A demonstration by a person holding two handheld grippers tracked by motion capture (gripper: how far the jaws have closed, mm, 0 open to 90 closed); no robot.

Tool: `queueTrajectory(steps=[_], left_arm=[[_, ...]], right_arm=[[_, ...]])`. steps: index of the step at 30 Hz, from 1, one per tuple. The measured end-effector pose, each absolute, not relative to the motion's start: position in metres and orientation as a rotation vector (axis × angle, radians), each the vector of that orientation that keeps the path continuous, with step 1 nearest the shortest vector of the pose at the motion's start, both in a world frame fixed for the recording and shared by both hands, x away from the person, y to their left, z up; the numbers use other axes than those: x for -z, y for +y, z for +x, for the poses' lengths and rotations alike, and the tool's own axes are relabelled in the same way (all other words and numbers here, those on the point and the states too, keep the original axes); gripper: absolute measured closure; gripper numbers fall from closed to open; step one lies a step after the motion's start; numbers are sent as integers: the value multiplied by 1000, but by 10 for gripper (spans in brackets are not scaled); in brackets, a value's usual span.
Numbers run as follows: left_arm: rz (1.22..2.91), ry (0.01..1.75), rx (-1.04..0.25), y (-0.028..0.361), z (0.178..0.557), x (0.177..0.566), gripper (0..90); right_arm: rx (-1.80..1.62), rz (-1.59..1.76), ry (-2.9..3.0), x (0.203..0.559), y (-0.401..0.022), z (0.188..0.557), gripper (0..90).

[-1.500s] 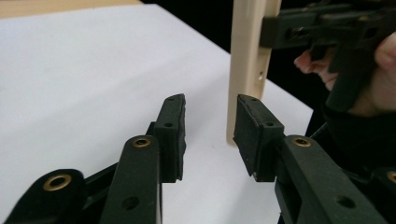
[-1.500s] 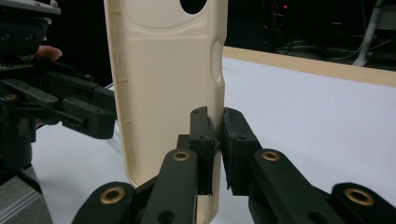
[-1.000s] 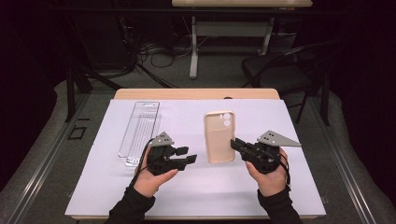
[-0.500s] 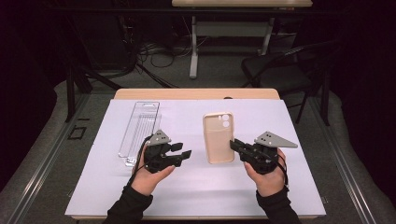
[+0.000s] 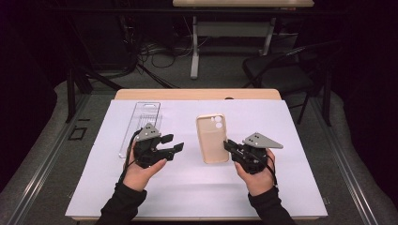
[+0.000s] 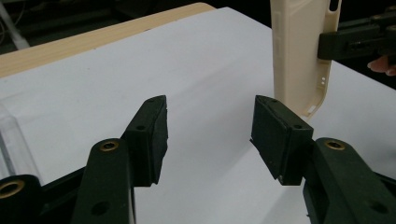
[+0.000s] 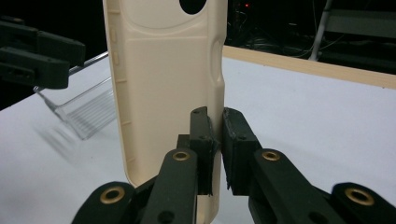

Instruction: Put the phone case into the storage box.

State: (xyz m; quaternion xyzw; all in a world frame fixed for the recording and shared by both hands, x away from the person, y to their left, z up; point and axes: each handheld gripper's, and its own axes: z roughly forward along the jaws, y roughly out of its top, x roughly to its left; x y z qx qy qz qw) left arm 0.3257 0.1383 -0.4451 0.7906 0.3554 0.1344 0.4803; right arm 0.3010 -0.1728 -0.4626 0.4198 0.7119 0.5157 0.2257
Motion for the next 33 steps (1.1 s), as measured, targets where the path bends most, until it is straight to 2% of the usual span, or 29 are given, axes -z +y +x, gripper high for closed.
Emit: queueTrajectory(steps=[11,18,25,33], left_arm=[[1983,889,-421,143,335,420,433],[2026,891,-484,141,339,405,374],[2083,853,-546,131,342,392,328],[2145,763,-625,117,341,383,315]], right_arm=[[-1399,1150,1986,466,-147,324,838],[-1409,1131,2002,465,-138,330,838],[-1402,1128,2007,467,-137,329,837],[-1379,1135,2002,472,-136,326,837]])
